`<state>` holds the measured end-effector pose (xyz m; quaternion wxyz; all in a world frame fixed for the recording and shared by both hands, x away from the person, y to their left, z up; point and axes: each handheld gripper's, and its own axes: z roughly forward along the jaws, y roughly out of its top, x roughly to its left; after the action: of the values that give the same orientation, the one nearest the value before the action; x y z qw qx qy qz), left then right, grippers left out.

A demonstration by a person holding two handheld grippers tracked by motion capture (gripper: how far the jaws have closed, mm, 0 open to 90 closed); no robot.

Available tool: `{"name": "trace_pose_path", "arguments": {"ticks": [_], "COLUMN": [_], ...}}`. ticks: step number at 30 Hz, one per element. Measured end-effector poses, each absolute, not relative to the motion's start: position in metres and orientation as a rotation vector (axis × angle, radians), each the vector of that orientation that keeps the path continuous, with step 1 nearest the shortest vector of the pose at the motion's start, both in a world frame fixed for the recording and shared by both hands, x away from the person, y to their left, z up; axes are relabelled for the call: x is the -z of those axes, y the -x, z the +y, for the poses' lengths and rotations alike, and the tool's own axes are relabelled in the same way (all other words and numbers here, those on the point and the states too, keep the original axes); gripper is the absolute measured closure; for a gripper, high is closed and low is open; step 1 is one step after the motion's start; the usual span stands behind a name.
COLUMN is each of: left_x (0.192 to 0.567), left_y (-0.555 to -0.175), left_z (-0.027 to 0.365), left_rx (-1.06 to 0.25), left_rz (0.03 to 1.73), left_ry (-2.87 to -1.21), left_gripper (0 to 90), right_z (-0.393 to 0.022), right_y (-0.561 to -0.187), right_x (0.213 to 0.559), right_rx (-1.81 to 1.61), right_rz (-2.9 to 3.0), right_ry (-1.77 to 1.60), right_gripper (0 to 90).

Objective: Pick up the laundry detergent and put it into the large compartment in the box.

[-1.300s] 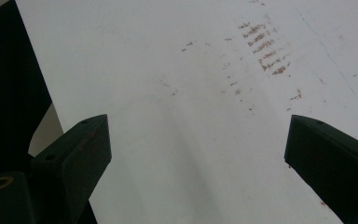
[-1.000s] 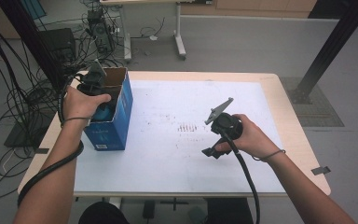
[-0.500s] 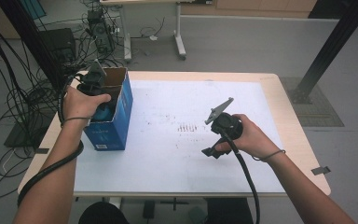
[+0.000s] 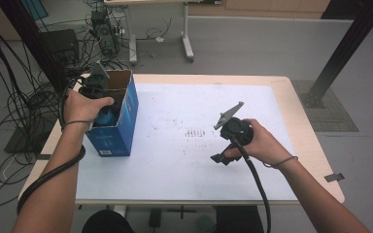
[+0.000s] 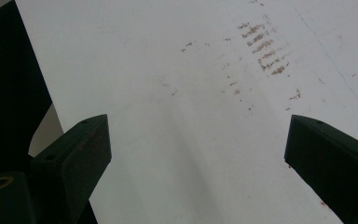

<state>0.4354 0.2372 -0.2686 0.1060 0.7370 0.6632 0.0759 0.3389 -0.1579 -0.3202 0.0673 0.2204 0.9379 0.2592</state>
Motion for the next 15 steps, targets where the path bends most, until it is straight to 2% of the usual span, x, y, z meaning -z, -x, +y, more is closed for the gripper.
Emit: {"name": "trace_pose_path", "arguments": {"ticks": [7, 15], "left_x": [0.2681, 0.2658], "left_y": [-0.4355, -0.4355], "left_z": [0.2381, 0.2369], "left_rx": [-0.219, -0.214], "left_rz": [1.959, 1.966], "left_ry": [-2.169, -2.165], "left_gripper": [37.1, 32.4], "right_z": [-0.1572, -0.1561], "right_y": [-0.3392, -0.3403], "right_x": [0.3205, 0.3218], "right_rx": [-0.78, -0.785], "right_rz": [2.827, 2.832], "right_ry": [-0.663, -0.659], "right_gripper": [6.8, 6.8]}}
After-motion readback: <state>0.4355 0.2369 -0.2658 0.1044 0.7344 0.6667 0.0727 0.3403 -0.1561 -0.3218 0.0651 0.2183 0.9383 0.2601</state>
